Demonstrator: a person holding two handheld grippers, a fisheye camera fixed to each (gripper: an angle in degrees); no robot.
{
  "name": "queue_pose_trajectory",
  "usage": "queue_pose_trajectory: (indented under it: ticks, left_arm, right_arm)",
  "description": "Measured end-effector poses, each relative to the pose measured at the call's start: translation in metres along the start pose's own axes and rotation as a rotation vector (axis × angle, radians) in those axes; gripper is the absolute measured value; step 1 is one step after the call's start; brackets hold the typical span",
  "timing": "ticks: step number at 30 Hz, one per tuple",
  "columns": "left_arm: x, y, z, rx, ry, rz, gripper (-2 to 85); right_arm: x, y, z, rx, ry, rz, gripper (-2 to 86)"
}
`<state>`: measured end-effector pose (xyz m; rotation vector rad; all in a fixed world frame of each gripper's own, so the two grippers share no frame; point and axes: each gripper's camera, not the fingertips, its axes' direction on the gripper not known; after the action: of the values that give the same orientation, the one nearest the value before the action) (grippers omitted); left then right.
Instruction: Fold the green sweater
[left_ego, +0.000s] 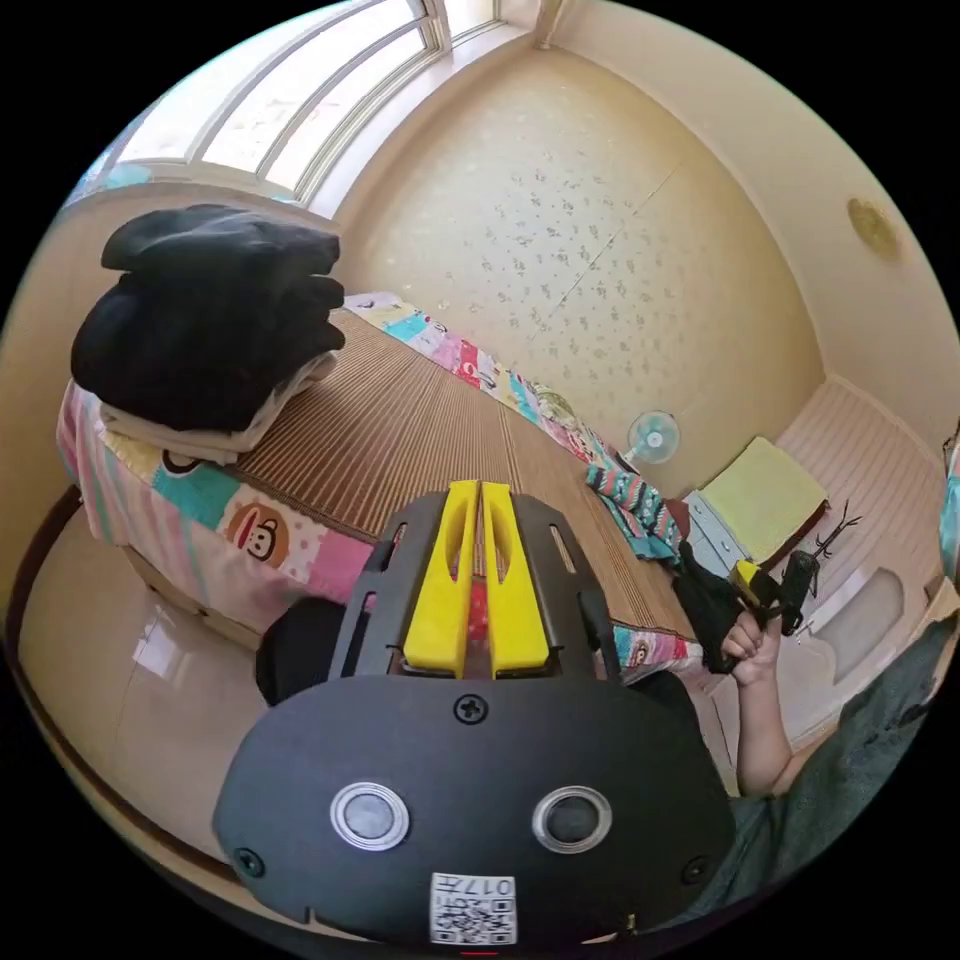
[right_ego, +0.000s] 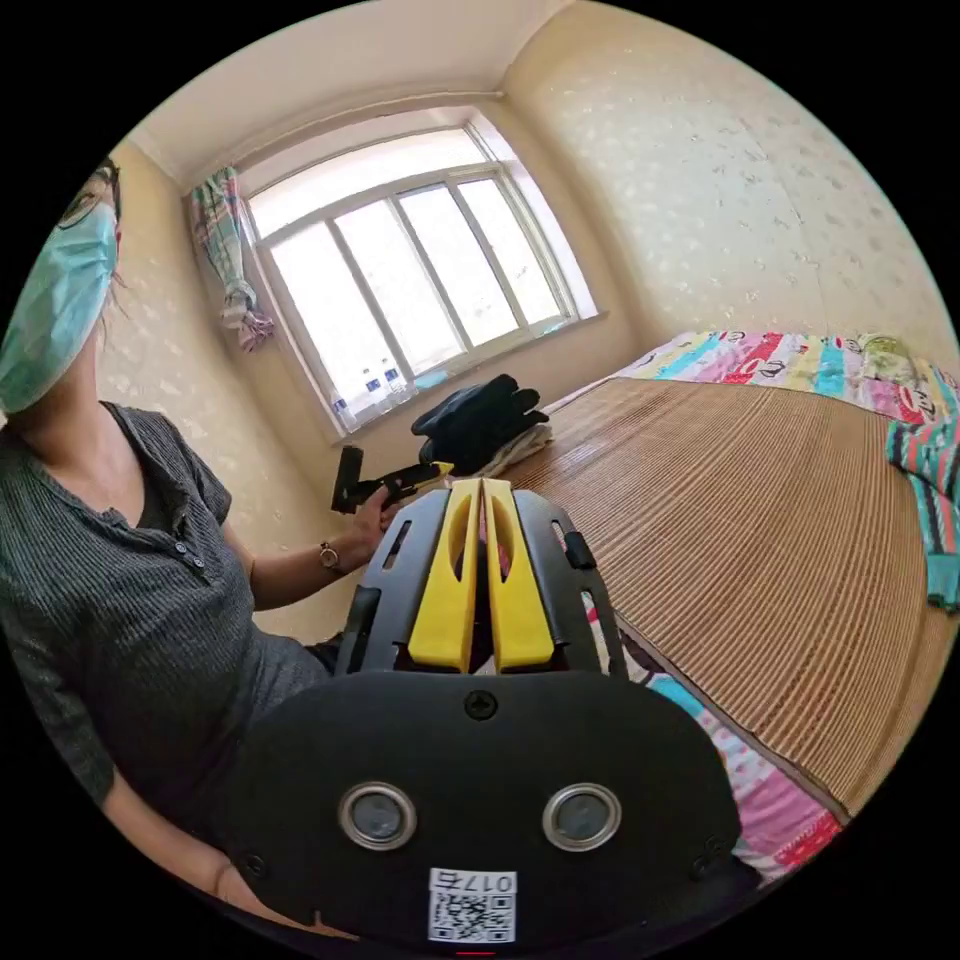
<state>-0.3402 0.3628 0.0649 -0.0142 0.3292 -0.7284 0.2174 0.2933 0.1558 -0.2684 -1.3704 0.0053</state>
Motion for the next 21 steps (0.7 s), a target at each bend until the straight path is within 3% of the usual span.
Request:
queue_pose_trajectory:
  ticks: [2,8,13,17,21]
  left_arm:
    - [0.023,0.008,0.024,-0.030,0.052,0.046,-1.0]
    - [0.068,0.027,0.076,-0.142,0.133,0.111,-1.0]
    - [0.090,0.036,0.097,-0.193,0.104,0.140,-1.0]
    - [0.096,0.038,0.113,-0.231,0.063,0.114,-1.0]
    - [0.104,0.031,0.123,-0.278,0.032,0.088,-1.0]
  right_arm:
    - [0.026,0.025,-0.068,0.125,0.182,0.140,0.4]
    - [0.087,0.076,-0.175,0.125,0.693,0.503,1.1]
    - [0.159,0.065,-0.184,-0.002,0.766,0.634,3.4]
    - [0.241,-0.004,-0.153,-0.111,0.664,0.608,7.5]
    - [0.318,-0.081,-0.117,-0.213,0.760,0.530,9.3]
